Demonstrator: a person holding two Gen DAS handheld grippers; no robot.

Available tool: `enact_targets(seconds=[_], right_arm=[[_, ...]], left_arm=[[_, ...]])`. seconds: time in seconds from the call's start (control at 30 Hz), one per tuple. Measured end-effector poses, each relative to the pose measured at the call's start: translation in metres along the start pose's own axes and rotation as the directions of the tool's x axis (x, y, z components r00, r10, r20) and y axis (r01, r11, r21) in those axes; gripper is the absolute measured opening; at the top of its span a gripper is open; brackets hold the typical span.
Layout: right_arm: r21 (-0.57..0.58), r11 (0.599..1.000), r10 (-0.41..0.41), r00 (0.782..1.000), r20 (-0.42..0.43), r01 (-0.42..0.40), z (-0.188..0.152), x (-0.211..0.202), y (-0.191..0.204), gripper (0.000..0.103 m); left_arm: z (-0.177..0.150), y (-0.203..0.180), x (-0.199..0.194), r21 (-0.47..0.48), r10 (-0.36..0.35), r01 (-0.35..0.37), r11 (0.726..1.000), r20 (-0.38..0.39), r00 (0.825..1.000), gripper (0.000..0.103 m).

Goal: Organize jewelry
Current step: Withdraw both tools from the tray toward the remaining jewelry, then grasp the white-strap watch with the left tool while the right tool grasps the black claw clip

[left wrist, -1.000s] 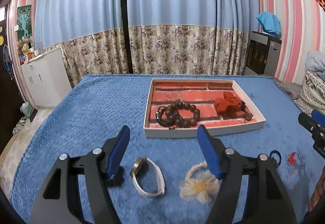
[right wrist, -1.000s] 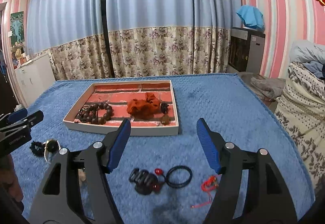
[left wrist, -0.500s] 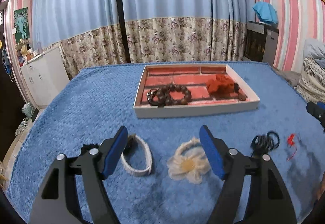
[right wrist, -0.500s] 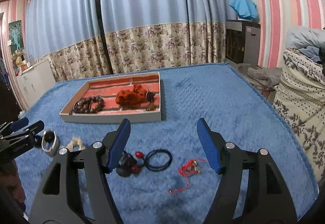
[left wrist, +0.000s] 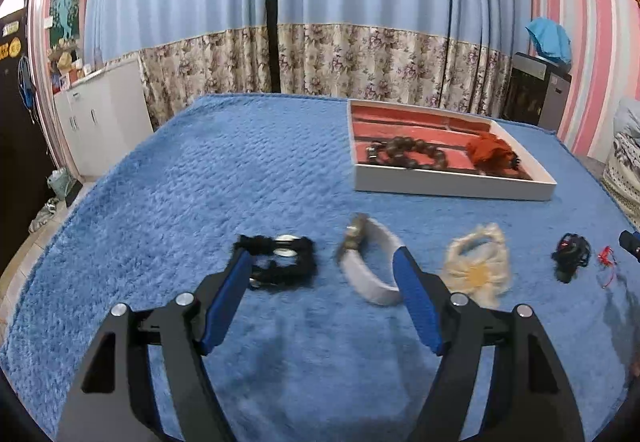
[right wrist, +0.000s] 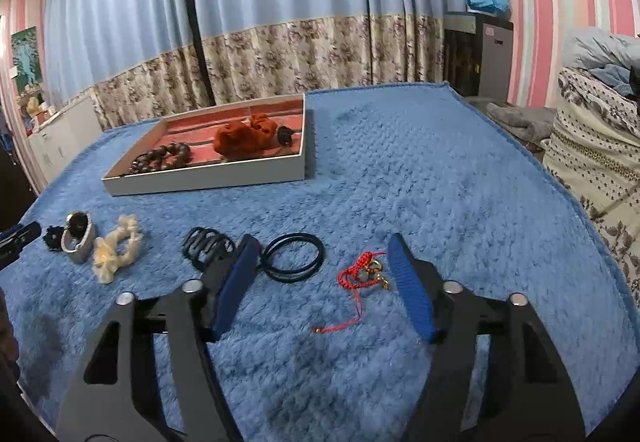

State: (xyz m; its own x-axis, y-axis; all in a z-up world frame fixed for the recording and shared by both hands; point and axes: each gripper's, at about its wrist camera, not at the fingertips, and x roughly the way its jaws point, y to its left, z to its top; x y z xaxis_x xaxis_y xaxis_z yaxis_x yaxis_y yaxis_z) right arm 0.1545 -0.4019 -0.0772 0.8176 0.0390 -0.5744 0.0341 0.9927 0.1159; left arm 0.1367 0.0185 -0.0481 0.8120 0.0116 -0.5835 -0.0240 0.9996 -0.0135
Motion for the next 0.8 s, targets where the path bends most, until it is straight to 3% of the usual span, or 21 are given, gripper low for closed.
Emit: enact_targets(seconds=[0.27,0.5,0.8], right_arm=[[0.048,0.998,-0.048,0.998,0.035,0.046,0.005,-0.003,0.021,0.060],[-0.030,0.999,-0.011,0.999,0.038,0.012,-0.003,-0.008,0.069,0.062],[-0.069,0.997,0.015,1.000,-0.019,-0.017,0.002,0.026,0.090,0.066]], left_arm=[[-0.010,0.036,0.003,-0.031,-0.047,0.047,0.998,0.005,0.999,0.072],[-0.011,0.023,0.000,-0.021,-0.123,0.123,0.992,-0.009,0.992,0.072],[-0.002,-0.011,0.014,0.005,-0.132,0.132,0.991,-0.029,0.991,0.072]])
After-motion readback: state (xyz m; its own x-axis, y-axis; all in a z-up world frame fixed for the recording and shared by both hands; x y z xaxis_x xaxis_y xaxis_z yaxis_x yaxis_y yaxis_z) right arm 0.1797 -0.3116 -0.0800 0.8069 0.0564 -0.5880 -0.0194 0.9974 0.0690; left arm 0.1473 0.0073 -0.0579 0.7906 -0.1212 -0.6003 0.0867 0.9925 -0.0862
